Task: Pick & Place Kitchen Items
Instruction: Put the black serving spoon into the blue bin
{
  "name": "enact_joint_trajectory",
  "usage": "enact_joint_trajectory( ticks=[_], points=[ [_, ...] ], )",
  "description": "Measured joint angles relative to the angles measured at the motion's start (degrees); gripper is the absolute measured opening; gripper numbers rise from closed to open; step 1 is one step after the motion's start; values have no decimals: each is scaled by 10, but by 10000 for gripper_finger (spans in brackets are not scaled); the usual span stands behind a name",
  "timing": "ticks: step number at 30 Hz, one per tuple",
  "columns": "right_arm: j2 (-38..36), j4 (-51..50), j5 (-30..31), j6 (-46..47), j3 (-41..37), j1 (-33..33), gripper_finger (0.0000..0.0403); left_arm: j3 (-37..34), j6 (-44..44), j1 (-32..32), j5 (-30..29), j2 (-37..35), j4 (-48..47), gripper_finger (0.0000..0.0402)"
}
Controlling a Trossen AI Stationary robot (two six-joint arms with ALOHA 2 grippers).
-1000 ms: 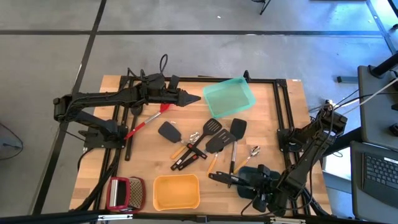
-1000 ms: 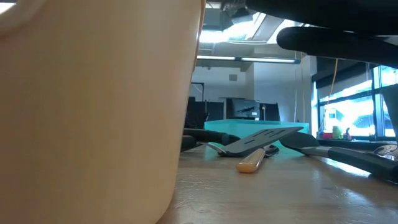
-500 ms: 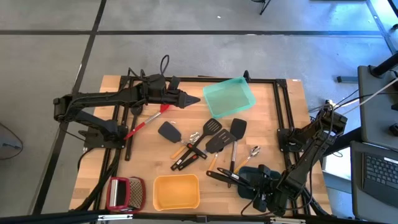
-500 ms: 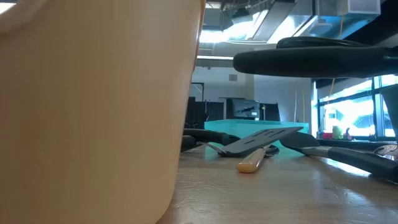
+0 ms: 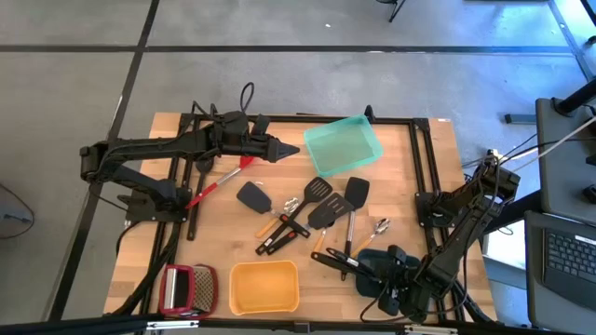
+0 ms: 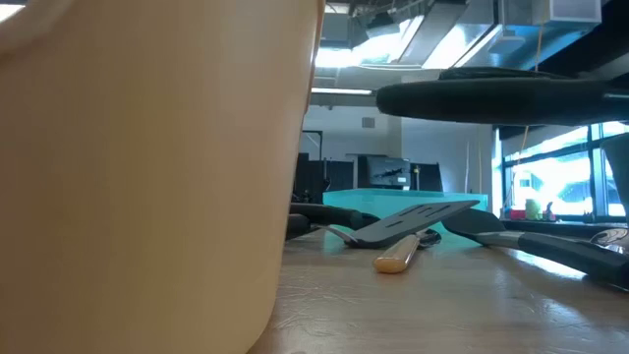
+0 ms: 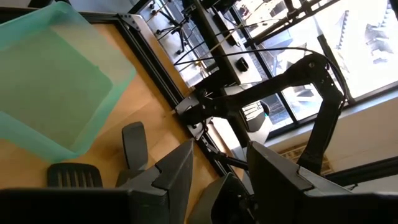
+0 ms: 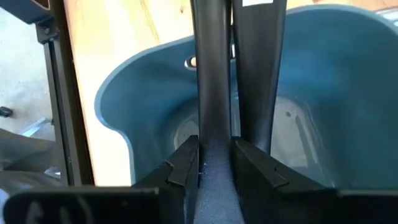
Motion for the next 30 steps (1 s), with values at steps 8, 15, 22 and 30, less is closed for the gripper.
enact_joint_trajectory(
  ticks=[8, 15, 22, 30],
  points=[
    [0, -3, -7, -91, 0, 0, 93, 0, 5, 0, 0, 0, -8, 145],
    [0, -30, -25, -101, 1, 0, 93, 0, 9, 0, 0, 0, -14, 145],
    [0, -44, -44, -101, 1, 0, 93, 0, 12, 7, 0, 0, -20, 145],
    [0, -45, -36, -79, 1, 1, 94, 0, 12, 15, 2, 0, -21, 145]
  ],
)
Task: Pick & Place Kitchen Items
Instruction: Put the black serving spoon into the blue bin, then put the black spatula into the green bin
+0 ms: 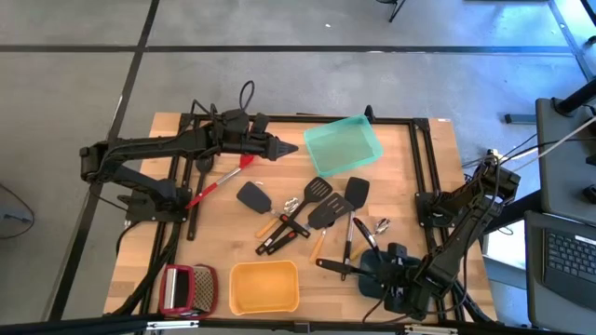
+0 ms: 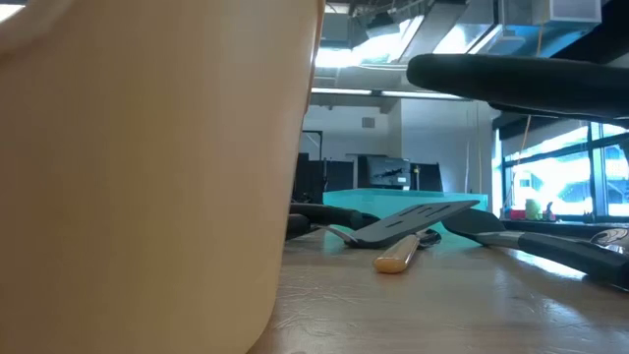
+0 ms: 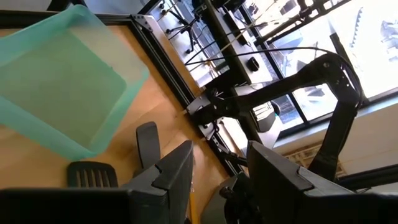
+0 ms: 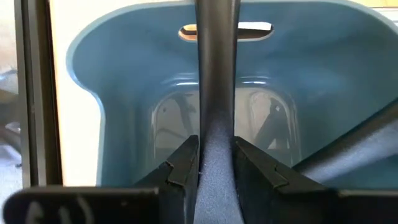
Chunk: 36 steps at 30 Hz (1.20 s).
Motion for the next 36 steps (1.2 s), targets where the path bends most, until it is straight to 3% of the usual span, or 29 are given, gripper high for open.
enact_joint_trajectory(
  ticks=[6, 18, 36],
  points=[
    [0, -2, 16, 41, -1, 0, 124, 0, 0, 0, 0, 0, 0, 145],
    [0, -13, 34, 117, 15, -2, 277, 0, 0, 0, 0, 0, 0, 145],
    [0, -19, 30, 132, 15, -2, 287, 0, 2, 0, 0, 0, -1, 145]
  ],
)
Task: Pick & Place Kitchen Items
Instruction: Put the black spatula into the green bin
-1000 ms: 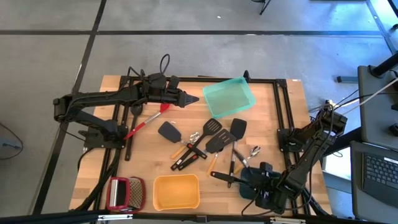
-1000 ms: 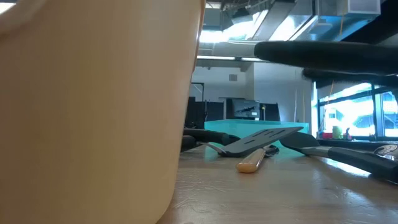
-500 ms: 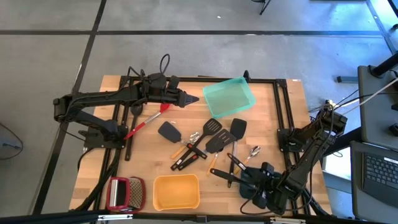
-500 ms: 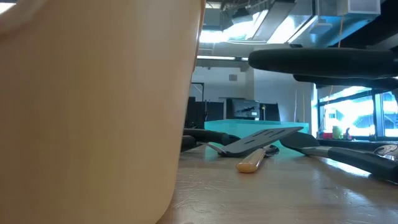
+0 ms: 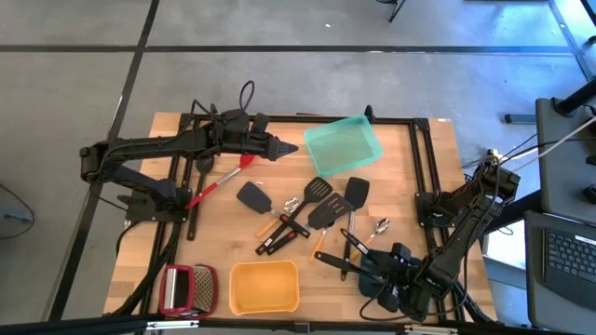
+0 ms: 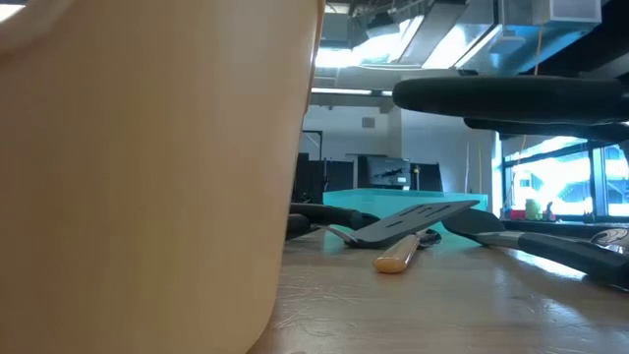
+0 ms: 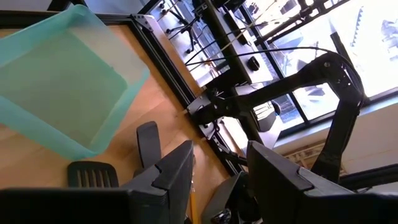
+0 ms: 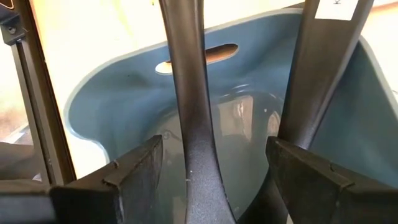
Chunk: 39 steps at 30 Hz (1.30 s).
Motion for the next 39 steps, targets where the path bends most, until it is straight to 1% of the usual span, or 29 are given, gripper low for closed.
enact_joint_trajectory(
  ticks=[6, 13, 19, 27, 31, 34, 36, 39],
  points=[
    [0, -11, -2, 0, 11, 0, 287, 0, 0, 0, 0, 0, 0, 145],
    [0, -111, -2, 0, 66, 0, 287, 0, 2, -2, 0, 0, 0, 145],
    [0, -153, -4, 0, 102, 0, 287, 0, 5, -2, 0, 0, 2, 145],
    [0, -208, -12, 4, 185, 0, 287, 0, 16, -2, 0, 0, 18, 145],
    [0, -217, -12, 26, 235, -7, 287, 0, 26, -2, -1, 0, 24, 145],
    [0, -211, -14, 14, 264, -12, 287, 0, 36, -2, -3, 0, 28, 145],
    [0, -203, -39, 29, 282, -18, 287, 0, 41, -2, -3, 0, 28, 145],
    [-1, -193, -105, 56, 309, -26, 287, 0, 46, -3, -3, 0, 28, 145]
  ],
)
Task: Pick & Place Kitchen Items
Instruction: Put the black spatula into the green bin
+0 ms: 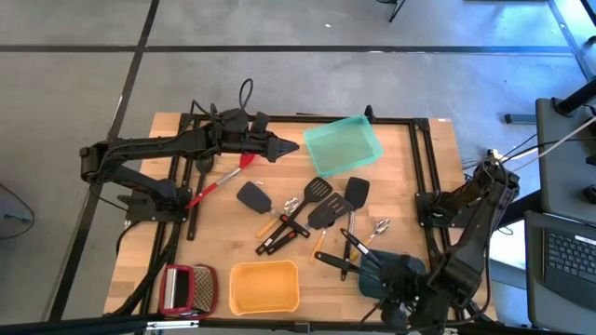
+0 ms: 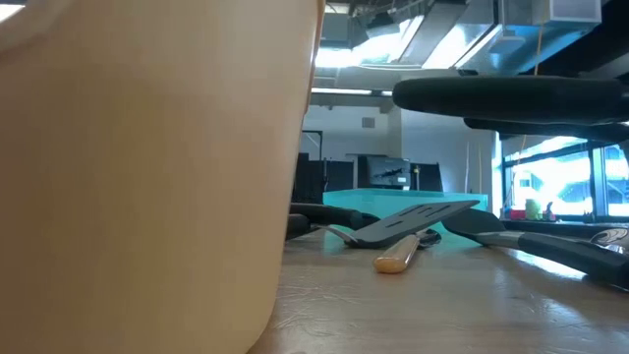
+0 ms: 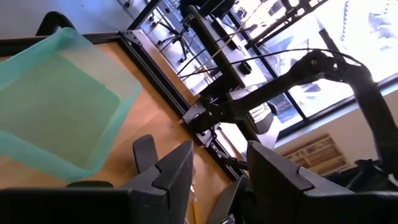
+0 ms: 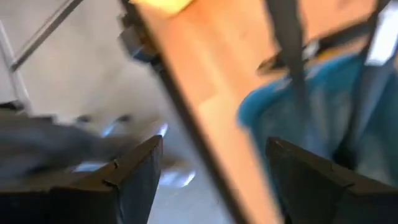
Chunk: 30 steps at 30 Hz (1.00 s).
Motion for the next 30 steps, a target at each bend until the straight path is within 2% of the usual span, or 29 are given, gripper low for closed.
enact_joint_trajectory(
  ticks=[3, 6, 12, 14, 18, 20, 24, 27, 30],
  points=[
    [0, 31, -37, 0, 10, -5, 287, 0, 11, -2, 0, 0, 0, 145],
    [0, 21, -65, 34, 12, -9, 287, 0, 15, -2, 1, 0, 0, 145],
    [0, -72, -87, 141, 12, -11, 287, 0, 40, -2, 11, 0, -10, 145],
    [-4, -104, -87, 160, 12, -11, 287, 0, 62, -2, 20, 0, -49, 145],
    [-17, -145, -85, 168, 12, -23, 287, 0, 94, -2, 24, 0, -184, 145],
    [-25, -152, -61, 161, 12, -31, 287, 0, 114, -4, 14, 0, -254, 145],
    [-45, -141, 30, 120, 11, -44, 287, 0, 135, -18, -18, 0, -343, 145],
    [-67, -140, 78, 72, 11, -58, 287, 0, 136, -30, -29, 0, -347, 145],
    [-88, -153, 84, 13, 11, -74, 284, 0, 129, -37, -39, 0, -333, 145]
  ],
)
